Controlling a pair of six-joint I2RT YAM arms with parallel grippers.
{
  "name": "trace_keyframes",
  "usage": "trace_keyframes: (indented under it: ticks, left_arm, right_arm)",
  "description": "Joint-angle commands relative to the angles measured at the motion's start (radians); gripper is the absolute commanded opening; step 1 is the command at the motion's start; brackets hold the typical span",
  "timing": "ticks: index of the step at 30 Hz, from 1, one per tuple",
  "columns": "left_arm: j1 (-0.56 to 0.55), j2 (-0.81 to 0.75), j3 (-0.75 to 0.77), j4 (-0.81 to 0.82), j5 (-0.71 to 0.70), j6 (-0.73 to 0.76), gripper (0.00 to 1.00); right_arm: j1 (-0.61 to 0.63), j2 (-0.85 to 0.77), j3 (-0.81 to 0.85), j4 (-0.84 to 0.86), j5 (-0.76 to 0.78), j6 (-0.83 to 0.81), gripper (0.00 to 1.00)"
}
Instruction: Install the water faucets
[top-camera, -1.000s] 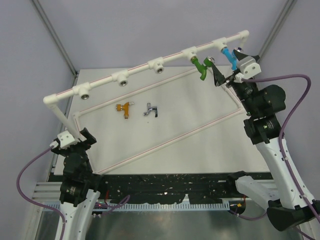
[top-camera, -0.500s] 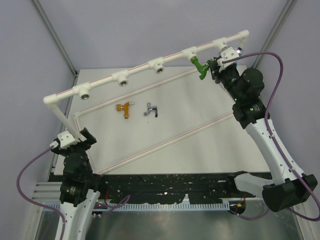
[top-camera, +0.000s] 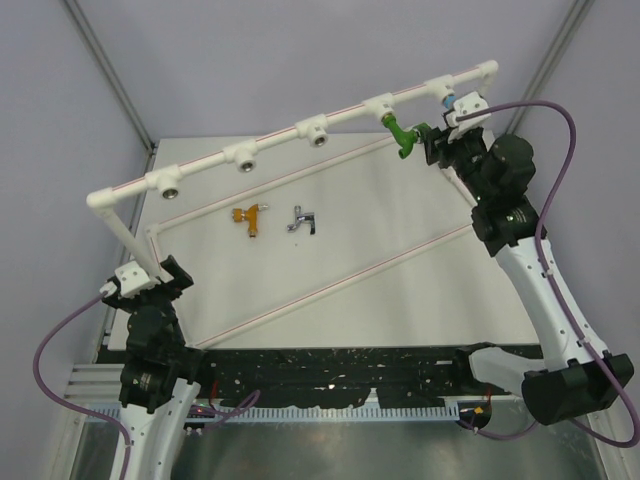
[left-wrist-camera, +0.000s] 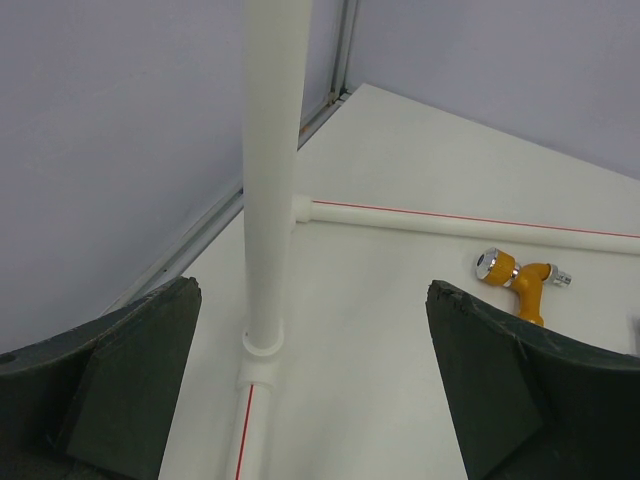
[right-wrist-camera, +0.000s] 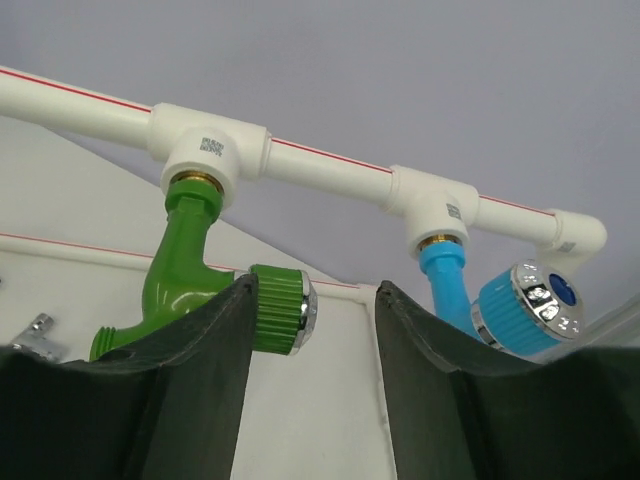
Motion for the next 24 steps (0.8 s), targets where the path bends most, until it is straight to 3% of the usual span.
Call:
trace_keyframes:
  ticks: [1, 4, 8, 13, 24]
  left_arm:
    - [-0.004, -0.168, 0.0, 0.028, 0.006, 0.002, 1.0]
    - [-0.003, -0.168, 0.0, 0.03, 0.006, 0.003, 1.0]
    - [-0.004, -0.168, 0.0, 0.03, 0.009, 0.002, 1.0]
    - [-0.004, -0.168, 0.0, 0.028, 0.009, 0.002, 1.0]
    - [-0.003, -0.163, 0.002, 0.027, 0.011, 0.003, 1.0]
  right_arm:
    - [-0.001, -0.103, 0.03, 0.001, -0.015, -0.162, 0.6]
    - [-0.001, -0.143, 0.011, -0.019, -0.047, -0.342, 0.79]
    - [-0.001, -0.198, -0.08, -0.053, -0.18, -0.556, 0.9]
    - [0.011, -0.229, -0.179, -0.001, -0.274, -0.729, 0.91]
    - [0.137, -0.164, -0.26, 0.157, -0.069, -1.012, 0.91]
